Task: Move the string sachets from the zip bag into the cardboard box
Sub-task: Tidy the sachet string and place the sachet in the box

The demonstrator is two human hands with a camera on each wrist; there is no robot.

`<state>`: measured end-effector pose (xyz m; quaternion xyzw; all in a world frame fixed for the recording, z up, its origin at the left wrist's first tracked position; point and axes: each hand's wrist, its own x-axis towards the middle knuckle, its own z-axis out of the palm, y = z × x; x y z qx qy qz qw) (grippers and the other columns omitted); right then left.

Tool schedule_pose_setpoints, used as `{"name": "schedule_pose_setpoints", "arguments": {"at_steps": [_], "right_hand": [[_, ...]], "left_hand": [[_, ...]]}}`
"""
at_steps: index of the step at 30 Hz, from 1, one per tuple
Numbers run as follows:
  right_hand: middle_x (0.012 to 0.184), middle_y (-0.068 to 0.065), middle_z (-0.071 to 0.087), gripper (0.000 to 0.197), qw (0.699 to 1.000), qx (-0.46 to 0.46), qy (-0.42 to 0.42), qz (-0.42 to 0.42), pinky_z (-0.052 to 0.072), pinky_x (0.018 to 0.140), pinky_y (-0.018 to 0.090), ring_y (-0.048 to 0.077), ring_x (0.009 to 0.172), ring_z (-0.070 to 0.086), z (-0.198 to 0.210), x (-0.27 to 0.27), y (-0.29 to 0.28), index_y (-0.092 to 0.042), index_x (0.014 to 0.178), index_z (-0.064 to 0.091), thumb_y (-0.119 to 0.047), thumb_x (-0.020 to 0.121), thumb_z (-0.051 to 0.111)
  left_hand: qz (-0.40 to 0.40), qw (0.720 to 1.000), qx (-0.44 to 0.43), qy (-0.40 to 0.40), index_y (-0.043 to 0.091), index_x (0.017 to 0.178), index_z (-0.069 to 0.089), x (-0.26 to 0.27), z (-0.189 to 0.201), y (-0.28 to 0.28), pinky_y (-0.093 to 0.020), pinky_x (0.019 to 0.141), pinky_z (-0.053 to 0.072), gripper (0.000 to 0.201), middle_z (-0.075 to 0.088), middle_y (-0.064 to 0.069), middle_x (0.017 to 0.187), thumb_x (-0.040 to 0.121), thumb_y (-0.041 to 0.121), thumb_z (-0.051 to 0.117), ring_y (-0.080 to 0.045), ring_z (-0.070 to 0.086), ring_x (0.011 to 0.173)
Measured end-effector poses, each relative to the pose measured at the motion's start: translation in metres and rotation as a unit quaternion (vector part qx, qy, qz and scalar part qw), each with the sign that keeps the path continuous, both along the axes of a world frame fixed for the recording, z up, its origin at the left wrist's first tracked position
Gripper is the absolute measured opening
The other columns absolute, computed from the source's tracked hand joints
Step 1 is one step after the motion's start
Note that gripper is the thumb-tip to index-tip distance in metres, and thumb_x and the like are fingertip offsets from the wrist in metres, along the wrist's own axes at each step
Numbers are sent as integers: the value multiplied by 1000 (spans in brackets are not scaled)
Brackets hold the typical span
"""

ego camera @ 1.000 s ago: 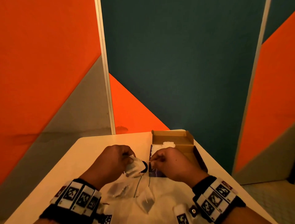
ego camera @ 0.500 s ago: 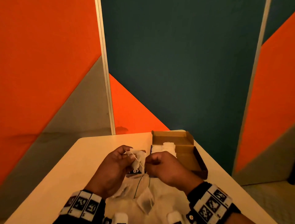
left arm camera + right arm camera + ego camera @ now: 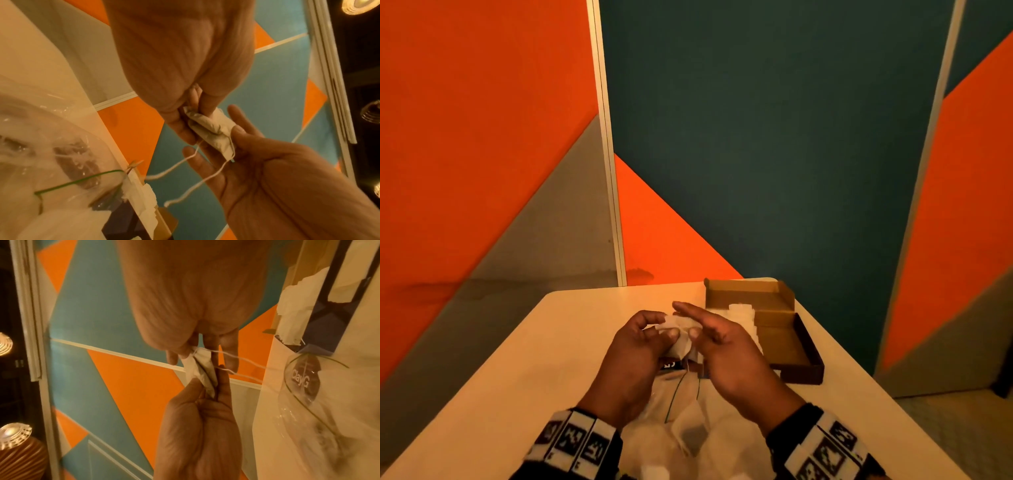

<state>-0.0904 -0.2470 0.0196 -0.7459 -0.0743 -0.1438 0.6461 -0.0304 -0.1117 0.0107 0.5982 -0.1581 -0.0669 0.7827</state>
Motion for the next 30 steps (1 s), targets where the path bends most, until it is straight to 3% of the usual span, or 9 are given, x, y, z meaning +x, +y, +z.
{"name": "schedule_pose_setpoints", "arguments": {"at_steps": [3,5,8,12,15,18,21,25,30], "right_hand": [[133,-18,61,46,999,28,12,-43,57,97,42,14,126,57,-3,5,0,-49,119,68,-12,106,45],[130,-12,63,45,997,68,18,-39,62,81,36,12,111,66,-4,5,-3,-41,116,73,-8,106,44],[112,-9,68,42,991,115,47,-45,61,64,31,14,88,71,1,2,-7,-22,102,79,-2,105,42],[100,4,71,48,990,80,87,-83,64,67,37,17,80,71,3,3,-14,-7,89,78,10,101,36],[89,-9,68,42,988,1,111,-108,62,78,45,15,74,68,4,3,-21,-11,98,79,4,102,40],[95,-17,72,20,988,-107,66,-91,58,95,41,8,92,69,7,5,-25,-23,107,79,-24,98,62],[94,-6,77,26,973,-213,80,-46,60,88,41,11,88,71,7,8,-21,-27,101,79,-47,85,72],[83,6,74,24,949,-302,60,-72,58,77,48,26,79,67,2,14,-21,-21,90,79,-42,92,67],[96,-7,78,19,964,-241,94,-67,62,81,40,12,82,72,-3,15,-42,-24,99,81,-36,94,67]], "left_hand": [[28,998,52,-24,8,104,57,2,-2,-1,-43,67,60,16,74,-19,90,93,-4,60,-28,72,78],[33,994,91,-48,10,103,59,2,-3,2,-44,71,60,16,76,-16,90,94,-2,60,-32,74,84],[59,990,116,-53,9,102,59,6,-3,8,-32,58,58,14,75,-14,84,94,-2,60,-23,74,75],[93,978,170,-76,10,92,66,17,-2,20,-51,74,61,7,76,-13,83,90,3,68,-31,73,81],[92,958,242,-125,17,83,71,17,9,25,-41,68,58,7,75,-6,77,87,11,74,-17,69,69],[61,920,338,-190,24,81,73,13,23,24,-15,57,50,7,74,2,78,86,20,75,-2,66,66],[32,864,435,-253,28,82,74,6,37,17,-12,53,44,7,73,7,77,87,23,72,-3,65,68],[30,789,522,-323,28,92,74,0,49,9,-13,61,42,10,72,13,87,91,23,65,-1,62,77],[49,776,542,-318,28,97,72,8,57,17,-6,59,39,11,70,12,91,93,22,65,5,56,73]]}}
